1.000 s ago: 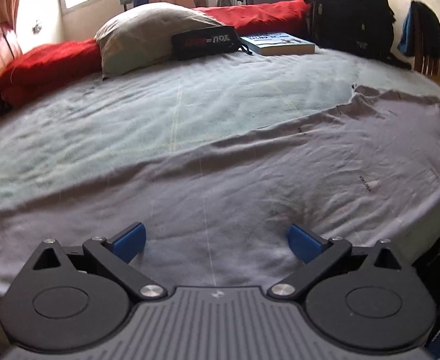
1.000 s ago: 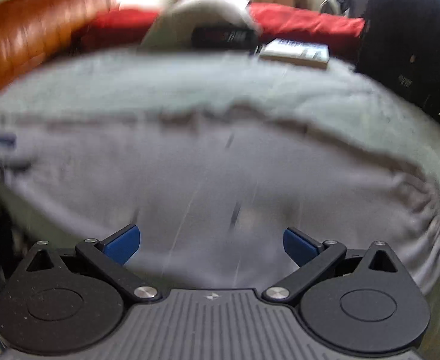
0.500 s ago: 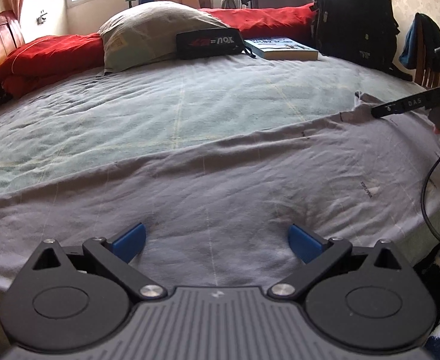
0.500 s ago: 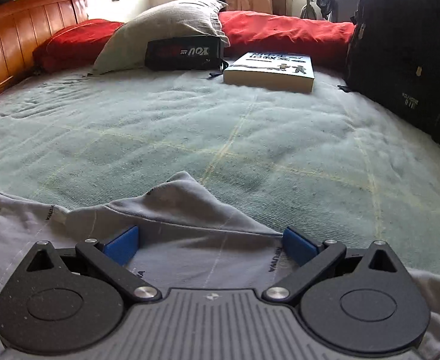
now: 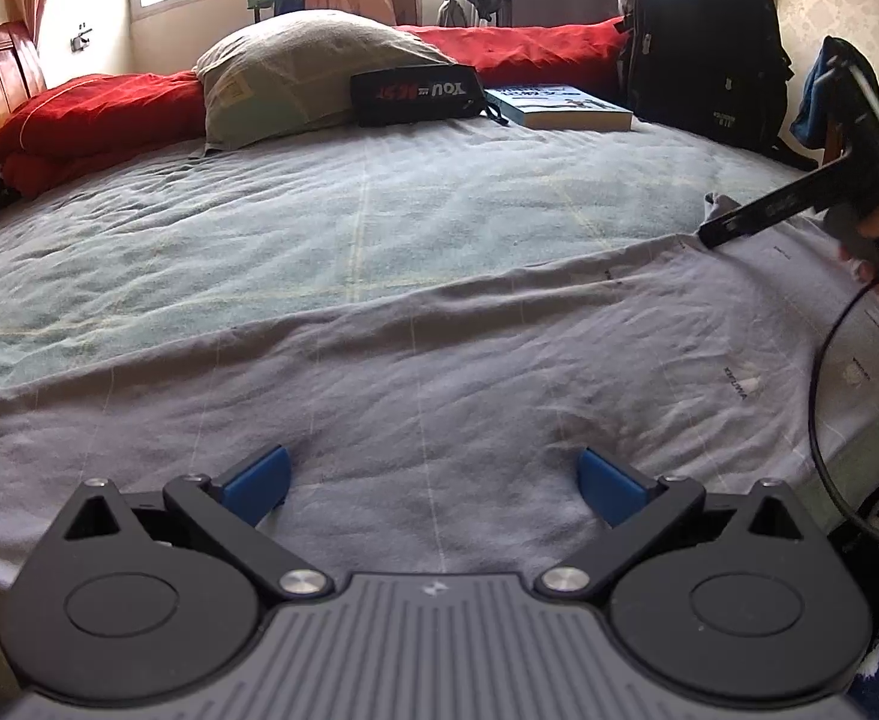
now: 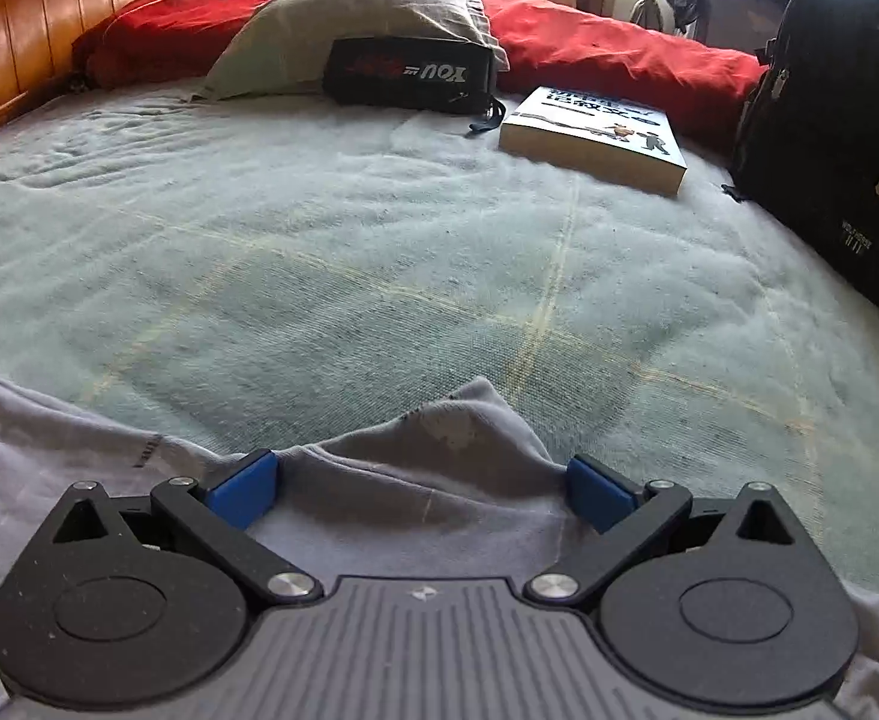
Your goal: Fold clothes
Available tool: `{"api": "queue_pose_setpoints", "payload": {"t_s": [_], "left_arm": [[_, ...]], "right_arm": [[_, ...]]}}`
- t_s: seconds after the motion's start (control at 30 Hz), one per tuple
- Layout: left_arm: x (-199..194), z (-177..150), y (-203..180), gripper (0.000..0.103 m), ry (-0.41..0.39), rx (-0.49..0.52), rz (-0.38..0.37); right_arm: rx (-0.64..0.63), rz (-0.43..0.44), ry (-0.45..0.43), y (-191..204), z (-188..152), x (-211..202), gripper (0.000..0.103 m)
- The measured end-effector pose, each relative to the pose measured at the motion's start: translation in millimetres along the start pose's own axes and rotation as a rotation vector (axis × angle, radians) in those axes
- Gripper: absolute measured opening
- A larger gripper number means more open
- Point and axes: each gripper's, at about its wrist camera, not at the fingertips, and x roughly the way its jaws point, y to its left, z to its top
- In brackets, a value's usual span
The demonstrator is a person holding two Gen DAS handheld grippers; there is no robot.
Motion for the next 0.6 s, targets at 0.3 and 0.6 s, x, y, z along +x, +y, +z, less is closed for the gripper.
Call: {"api": "queue_pose_setpoints", "payload": {"t_s": [0.3, 0.6], "left_arm": [[1, 1, 1, 0.102, 0.001, -0.001, -0.002], [-6, 8, -3, 0.102, 0.008, 0.011, 0.045]], "right_arm": [[0.19, -0.098, -0.058, -87, -53, -54, 0.103], [0.386, -0.121, -0.12, -120, -92, -104, 0.103]]}}
